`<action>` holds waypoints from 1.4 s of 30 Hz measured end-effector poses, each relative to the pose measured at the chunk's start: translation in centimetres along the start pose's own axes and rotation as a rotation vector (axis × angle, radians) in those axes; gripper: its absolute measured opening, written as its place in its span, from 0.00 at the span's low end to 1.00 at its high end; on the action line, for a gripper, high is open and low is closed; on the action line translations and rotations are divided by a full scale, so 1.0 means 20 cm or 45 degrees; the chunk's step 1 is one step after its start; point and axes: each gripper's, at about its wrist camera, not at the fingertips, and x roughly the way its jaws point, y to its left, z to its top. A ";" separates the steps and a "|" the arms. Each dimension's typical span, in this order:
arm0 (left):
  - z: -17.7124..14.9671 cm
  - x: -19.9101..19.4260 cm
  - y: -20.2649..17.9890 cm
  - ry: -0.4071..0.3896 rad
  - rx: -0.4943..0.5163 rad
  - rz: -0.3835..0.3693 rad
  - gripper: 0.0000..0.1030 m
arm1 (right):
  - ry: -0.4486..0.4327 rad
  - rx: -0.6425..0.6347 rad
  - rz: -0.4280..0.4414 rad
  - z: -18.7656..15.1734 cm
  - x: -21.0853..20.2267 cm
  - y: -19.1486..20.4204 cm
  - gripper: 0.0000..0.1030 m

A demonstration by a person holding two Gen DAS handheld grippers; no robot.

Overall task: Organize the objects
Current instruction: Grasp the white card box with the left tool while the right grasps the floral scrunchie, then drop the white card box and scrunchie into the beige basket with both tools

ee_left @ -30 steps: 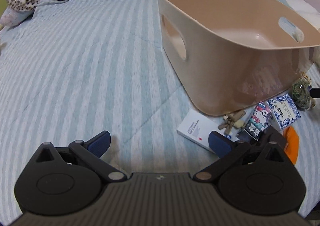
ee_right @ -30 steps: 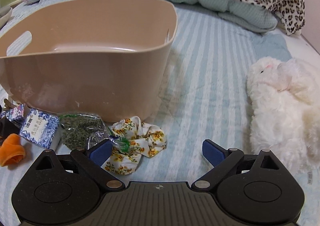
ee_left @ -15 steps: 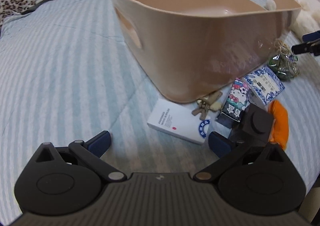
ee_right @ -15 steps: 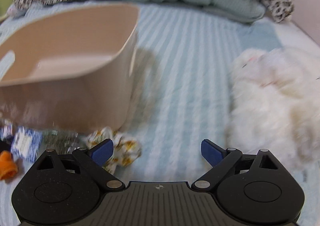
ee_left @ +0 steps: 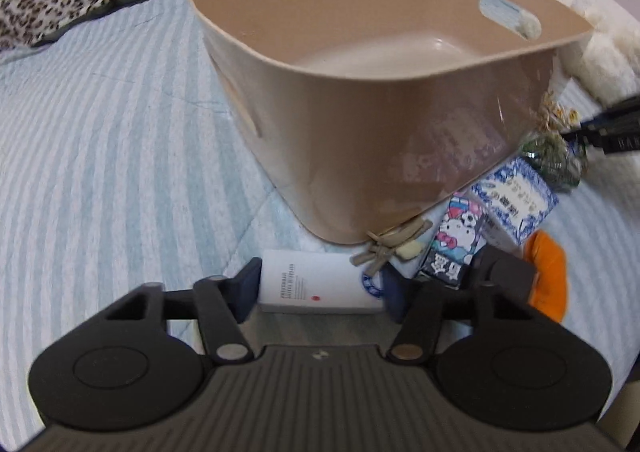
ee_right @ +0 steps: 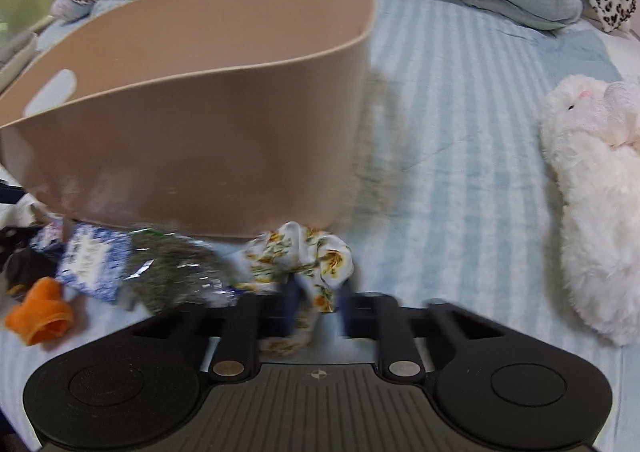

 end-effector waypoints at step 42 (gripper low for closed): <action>0.53 -0.37 -0.30 -0.481 -0.059 0.237 0.59 | -0.607 0.011 0.082 0.45 -0.61 0.10 0.07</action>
